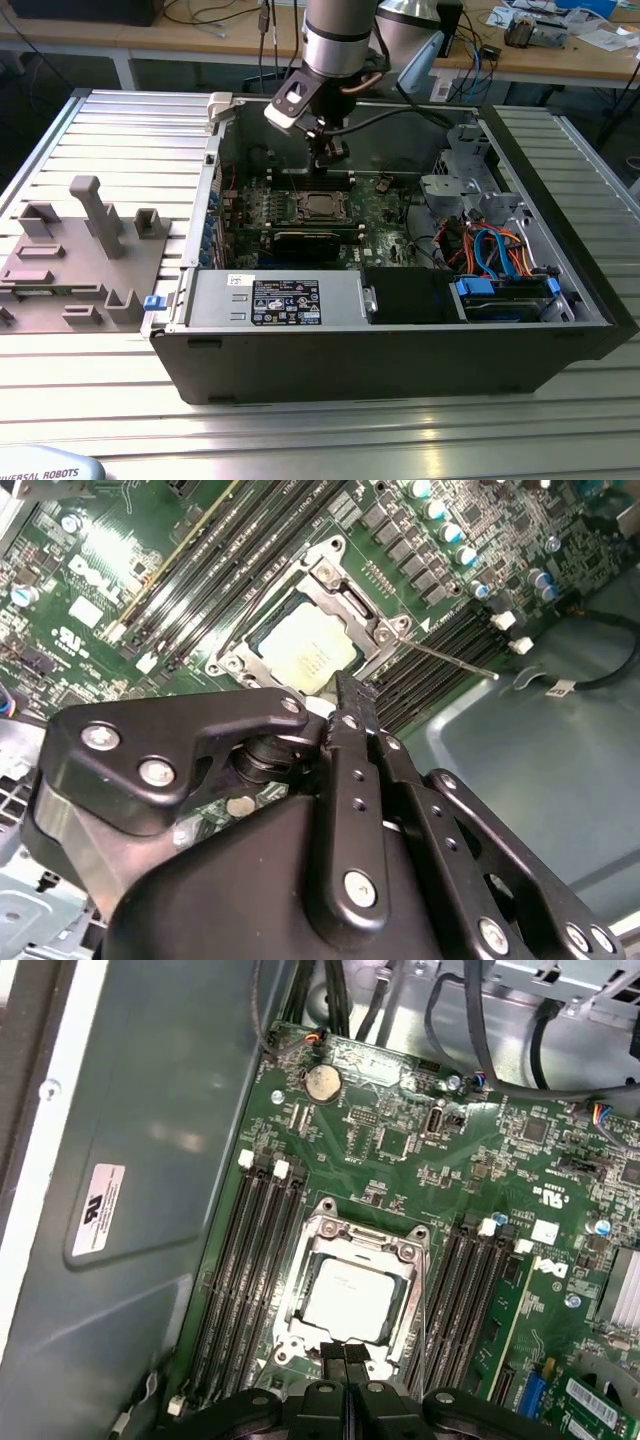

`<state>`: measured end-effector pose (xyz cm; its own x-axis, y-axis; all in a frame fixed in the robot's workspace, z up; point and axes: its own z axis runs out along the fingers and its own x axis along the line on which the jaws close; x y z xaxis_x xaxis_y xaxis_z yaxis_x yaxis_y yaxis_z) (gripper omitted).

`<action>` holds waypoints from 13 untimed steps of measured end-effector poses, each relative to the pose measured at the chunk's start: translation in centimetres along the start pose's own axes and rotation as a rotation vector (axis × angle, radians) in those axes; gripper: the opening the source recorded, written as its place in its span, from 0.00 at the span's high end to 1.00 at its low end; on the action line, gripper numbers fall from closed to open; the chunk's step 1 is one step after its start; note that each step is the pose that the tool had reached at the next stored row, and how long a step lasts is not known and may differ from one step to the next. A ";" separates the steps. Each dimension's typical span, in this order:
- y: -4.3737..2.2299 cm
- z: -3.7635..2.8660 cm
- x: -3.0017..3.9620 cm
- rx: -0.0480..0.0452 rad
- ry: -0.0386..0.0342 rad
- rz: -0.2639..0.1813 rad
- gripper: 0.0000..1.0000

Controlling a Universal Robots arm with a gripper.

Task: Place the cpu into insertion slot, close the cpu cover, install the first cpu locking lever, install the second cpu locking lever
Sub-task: 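Install the first cpu locking lever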

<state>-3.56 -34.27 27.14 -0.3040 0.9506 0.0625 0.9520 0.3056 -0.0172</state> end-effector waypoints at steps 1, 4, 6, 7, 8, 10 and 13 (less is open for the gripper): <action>0.00 0.00 0.00 0.0008 -0.0002 -0.012 0.89; 0.00 0.00 0.00 0.0022 -0.0006 -0.034 0.89; 0.00 0.00 0.00 0.0032 -0.0009 -0.050 0.89; 0.00 0.00 0.00 0.0038 -0.0010 -0.060 0.89; 0.00 0.00 0.00 0.0041 -0.0011 -0.064 0.89; 0.00 0.00 0.00 0.0046 -0.0013 -0.073 0.89; 0.00 0.00 0.00 0.0056 -0.0015 -0.089 0.89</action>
<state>-3.56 -34.27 27.14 -0.3874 0.9198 0.0625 0.9211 0.3891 -0.0173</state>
